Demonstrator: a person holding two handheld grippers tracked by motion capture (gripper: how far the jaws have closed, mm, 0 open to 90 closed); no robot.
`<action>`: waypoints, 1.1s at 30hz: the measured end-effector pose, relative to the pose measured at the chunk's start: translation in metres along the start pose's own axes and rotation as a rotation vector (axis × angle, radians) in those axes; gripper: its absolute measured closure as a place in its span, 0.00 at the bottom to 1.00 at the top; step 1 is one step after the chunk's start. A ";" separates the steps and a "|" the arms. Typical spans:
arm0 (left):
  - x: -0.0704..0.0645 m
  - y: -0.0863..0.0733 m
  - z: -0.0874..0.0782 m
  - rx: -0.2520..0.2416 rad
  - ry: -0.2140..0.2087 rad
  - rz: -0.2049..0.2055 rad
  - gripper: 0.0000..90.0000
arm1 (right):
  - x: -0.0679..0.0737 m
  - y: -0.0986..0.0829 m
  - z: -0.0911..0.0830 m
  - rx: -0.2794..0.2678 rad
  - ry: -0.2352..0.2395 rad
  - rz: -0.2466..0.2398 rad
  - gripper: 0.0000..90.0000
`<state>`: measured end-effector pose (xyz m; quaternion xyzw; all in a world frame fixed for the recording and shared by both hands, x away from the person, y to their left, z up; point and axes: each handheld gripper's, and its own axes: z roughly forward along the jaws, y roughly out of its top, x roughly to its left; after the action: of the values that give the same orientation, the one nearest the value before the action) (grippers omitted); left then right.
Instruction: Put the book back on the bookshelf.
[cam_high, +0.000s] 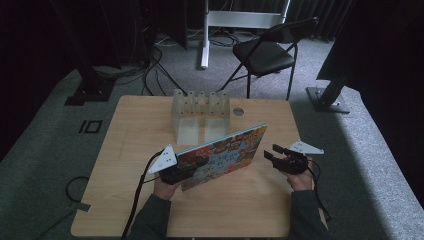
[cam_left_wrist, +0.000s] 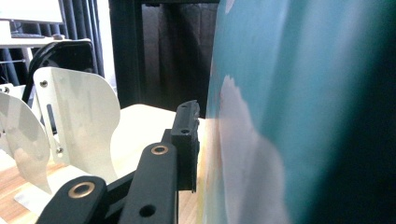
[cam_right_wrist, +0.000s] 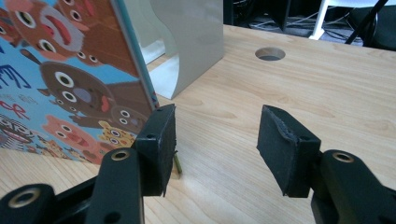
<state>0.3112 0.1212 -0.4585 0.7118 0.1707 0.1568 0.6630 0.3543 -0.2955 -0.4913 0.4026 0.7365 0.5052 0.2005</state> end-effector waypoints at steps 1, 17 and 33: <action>-0.001 -0.001 0.001 0.003 0.007 0.005 0.77 | 0.000 -0.001 0.000 0.001 -0.001 0.002 0.52; -0.008 -0.010 0.018 0.009 0.055 -0.016 0.78 | -0.010 -0.014 0.004 0.048 -0.038 0.022 0.51; -0.012 -0.022 0.025 0.020 0.094 -0.036 0.79 | -0.019 -0.029 0.011 0.095 -0.072 0.052 0.50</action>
<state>0.3105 0.0948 -0.4821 0.7072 0.2157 0.1763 0.6498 0.3623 -0.3092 -0.5241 0.4488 0.7412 0.4598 0.1944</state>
